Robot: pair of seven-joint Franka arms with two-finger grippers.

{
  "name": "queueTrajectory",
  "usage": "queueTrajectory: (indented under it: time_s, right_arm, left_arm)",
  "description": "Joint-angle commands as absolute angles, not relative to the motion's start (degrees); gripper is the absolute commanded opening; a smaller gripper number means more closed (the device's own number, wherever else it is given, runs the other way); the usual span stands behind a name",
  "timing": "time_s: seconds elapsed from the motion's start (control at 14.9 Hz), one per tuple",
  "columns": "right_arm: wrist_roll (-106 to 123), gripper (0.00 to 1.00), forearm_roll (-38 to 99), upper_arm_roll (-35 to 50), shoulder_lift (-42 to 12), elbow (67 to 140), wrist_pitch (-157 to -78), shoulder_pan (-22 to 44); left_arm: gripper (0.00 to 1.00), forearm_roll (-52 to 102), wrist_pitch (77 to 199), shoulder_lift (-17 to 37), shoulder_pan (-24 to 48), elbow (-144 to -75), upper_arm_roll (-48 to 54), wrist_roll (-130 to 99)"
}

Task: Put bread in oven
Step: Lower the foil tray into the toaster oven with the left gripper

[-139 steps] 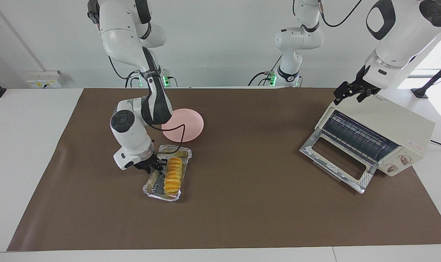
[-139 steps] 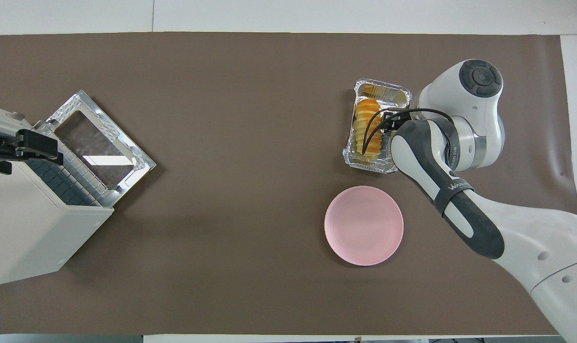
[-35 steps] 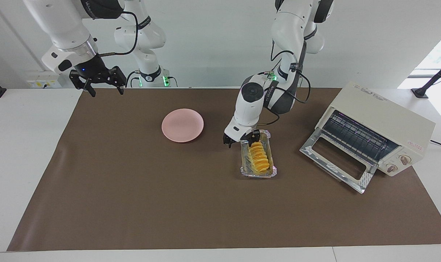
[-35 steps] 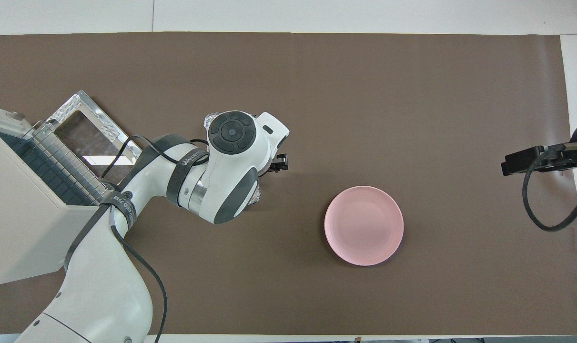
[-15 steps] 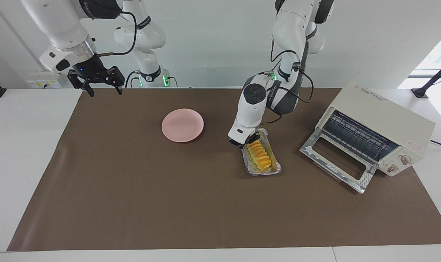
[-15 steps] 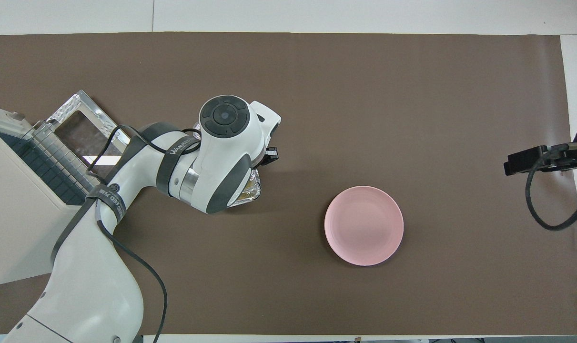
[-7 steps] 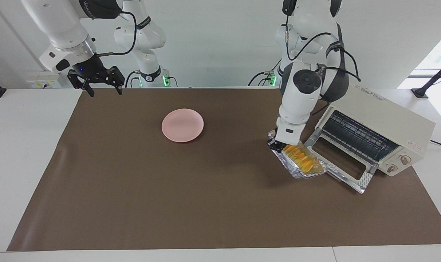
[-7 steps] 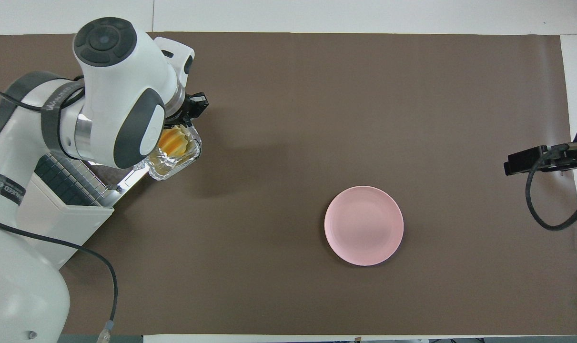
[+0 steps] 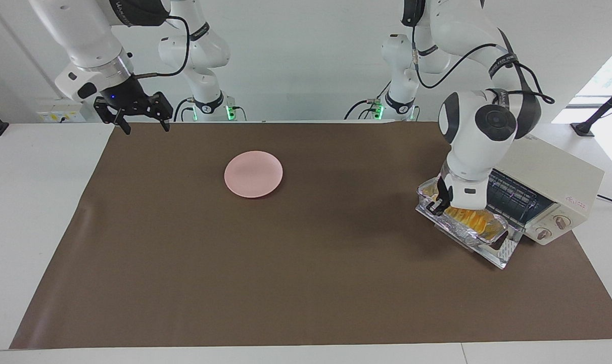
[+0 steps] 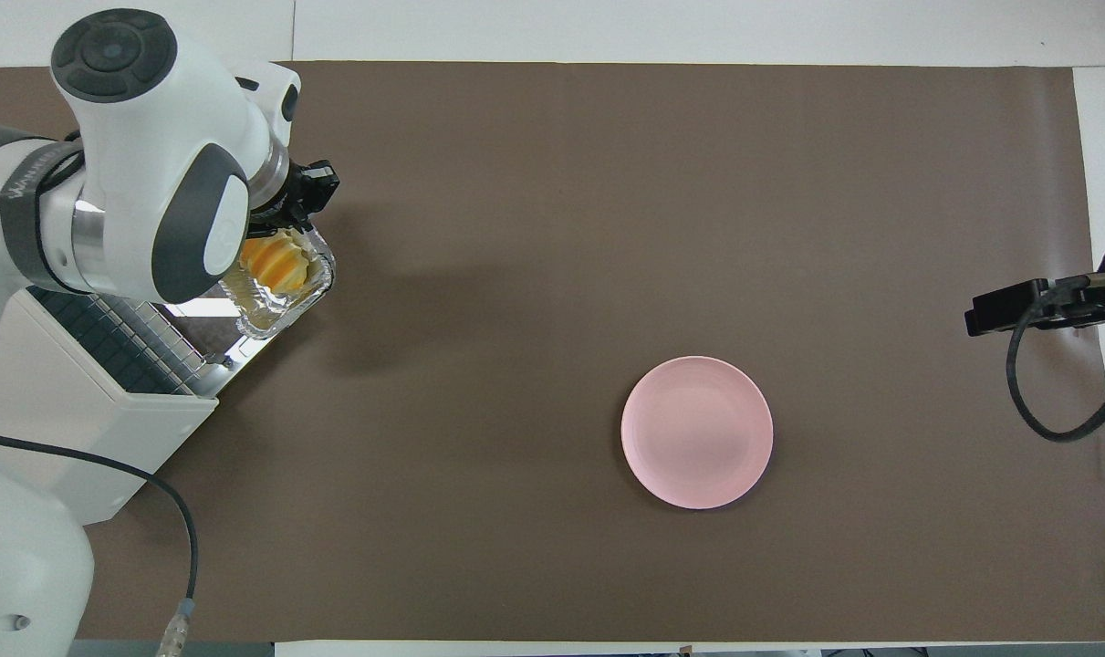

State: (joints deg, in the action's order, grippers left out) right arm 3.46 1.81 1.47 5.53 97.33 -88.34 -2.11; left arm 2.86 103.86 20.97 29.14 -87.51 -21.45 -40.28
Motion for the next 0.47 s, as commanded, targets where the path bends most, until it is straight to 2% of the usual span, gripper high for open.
queueTrajectory:
  time_s: [0.0, 0.4]
  right_arm:
    - [4.48, 1.00, 1.05, 2.11, 6.50, 97.91, -87.80, -3.08]
    - [4.48, 1.00, 1.05, 2.11, 6.42, 97.91, -87.80, -3.08]
  left_arm:
    - [0.00, 1.41, 101.17, 20.57, 28.48, -88.50, -23.38, -41.04]
    - [0.00, 1.23, 97.73, 18.20, 26.46, -93.85, -25.75, -40.96]
